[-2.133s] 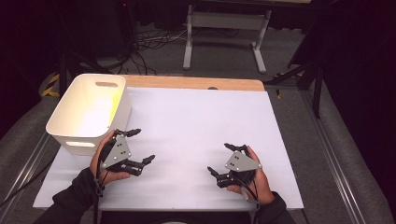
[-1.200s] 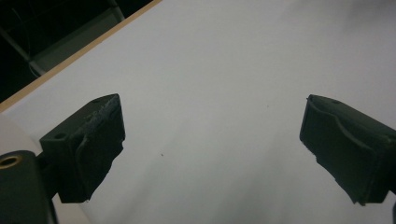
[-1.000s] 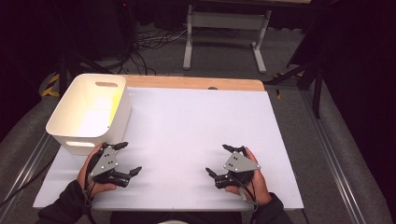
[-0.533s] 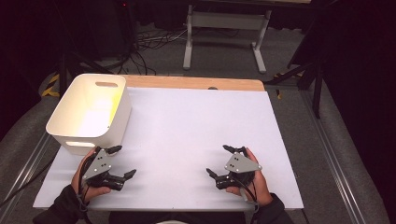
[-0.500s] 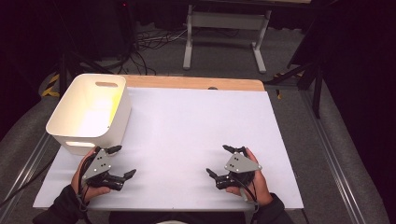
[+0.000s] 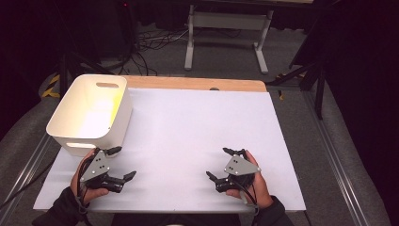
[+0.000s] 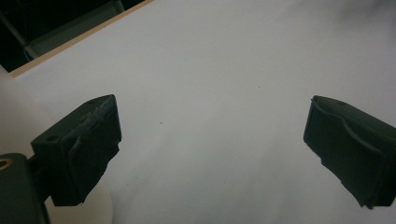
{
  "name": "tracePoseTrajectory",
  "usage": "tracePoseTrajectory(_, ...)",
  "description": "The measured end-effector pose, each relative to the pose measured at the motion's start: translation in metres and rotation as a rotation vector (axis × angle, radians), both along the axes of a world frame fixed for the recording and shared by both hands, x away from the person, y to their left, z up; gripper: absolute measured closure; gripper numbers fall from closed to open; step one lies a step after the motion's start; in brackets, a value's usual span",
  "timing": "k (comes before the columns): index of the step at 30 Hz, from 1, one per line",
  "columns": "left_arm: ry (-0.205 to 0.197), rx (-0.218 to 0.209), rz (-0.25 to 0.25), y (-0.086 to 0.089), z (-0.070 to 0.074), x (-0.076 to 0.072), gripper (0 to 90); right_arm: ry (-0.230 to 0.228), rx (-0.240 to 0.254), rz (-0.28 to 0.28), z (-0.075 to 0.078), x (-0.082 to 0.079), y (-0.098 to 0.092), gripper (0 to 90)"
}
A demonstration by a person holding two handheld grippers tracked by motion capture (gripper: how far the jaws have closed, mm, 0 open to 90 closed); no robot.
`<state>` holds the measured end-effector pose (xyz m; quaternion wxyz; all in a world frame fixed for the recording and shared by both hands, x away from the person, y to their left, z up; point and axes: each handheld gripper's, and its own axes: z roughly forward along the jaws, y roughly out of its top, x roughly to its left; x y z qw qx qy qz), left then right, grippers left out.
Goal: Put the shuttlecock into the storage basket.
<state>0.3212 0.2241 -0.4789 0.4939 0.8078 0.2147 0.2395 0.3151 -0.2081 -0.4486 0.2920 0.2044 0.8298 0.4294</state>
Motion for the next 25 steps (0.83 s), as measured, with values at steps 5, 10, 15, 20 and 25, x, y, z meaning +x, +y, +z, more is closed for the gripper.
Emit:
tracePoseTrajectory(5,-0.002,0.009,0.002,-0.0013,0.0,0.0006,5.1,0.004,0.003,0.0,-0.0012,0.0009,-0.0011,7.4)
tracePoseTrajectory(10,-0.004,0.015,0.004,-0.0012,0.0001,0.0001,5.3,0.009,0.006,0.005,-0.0018,0.0011,-0.0008,7.4)
tracePoseTrajectory(15,0.0,0.002,-0.01,-0.0001,0.001,-0.0002,5.3,0.009,-0.001,0.007,-0.0034,0.0019,-0.0001,7.4)
tracePoseTrajectory(20,0.0,0.012,-0.014,-0.0008,0.0008,0.0002,5.2,0.013,0.005,0.0,-0.0035,0.0027,-0.0018,7.4)
tracePoseTrajectory(25,0.012,0.011,-0.023,-0.0008,0.0001,0.0005,5.0,0.017,0.009,-0.005,-0.0031,0.0043,-0.0029,7.5)
